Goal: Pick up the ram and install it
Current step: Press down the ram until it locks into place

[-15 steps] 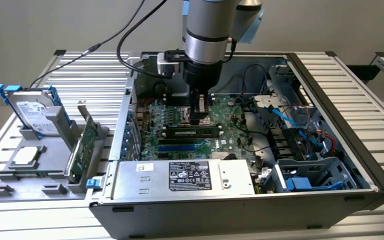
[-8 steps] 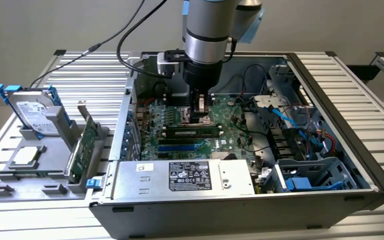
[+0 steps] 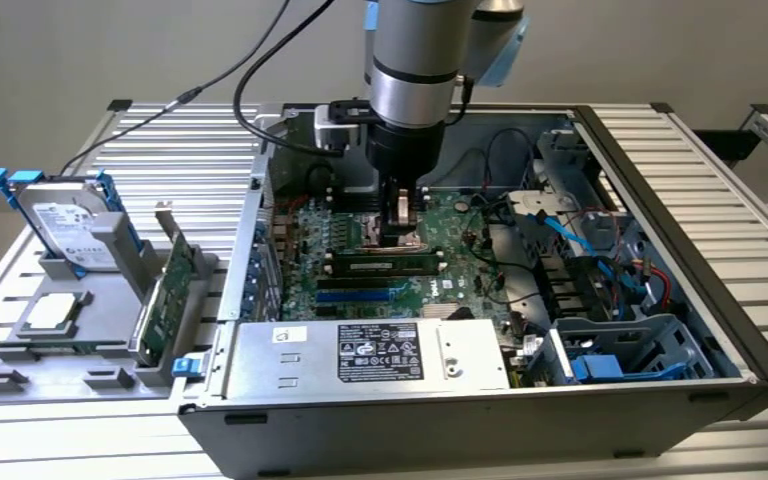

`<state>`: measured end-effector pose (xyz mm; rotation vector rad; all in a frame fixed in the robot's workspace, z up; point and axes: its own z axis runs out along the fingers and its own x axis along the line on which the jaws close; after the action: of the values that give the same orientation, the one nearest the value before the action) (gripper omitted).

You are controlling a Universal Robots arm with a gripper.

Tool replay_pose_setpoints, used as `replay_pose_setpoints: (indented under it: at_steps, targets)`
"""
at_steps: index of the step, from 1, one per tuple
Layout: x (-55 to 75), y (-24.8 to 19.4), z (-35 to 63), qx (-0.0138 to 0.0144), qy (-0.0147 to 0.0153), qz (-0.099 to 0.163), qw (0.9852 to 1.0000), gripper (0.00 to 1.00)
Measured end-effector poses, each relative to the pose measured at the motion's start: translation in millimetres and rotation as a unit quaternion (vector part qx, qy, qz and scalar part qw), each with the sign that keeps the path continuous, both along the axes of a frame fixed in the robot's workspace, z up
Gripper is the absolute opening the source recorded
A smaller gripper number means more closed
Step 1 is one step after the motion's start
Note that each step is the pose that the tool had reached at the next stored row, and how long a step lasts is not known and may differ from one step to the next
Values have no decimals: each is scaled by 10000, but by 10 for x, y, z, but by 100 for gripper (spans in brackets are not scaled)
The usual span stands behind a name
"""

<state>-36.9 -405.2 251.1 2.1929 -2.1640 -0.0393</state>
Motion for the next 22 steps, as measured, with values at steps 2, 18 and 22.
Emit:
replay_pose_setpoints:
  at_steps: [2, 18, 22]
  targets:
    - [6, 0, -8, -2, 0, 1, 10000, 11]
    - [13, 0, -184, -2, 0, 0, 10000, 11]
    - [12, 0, -207, -5, 1, 0, 10000, 11]
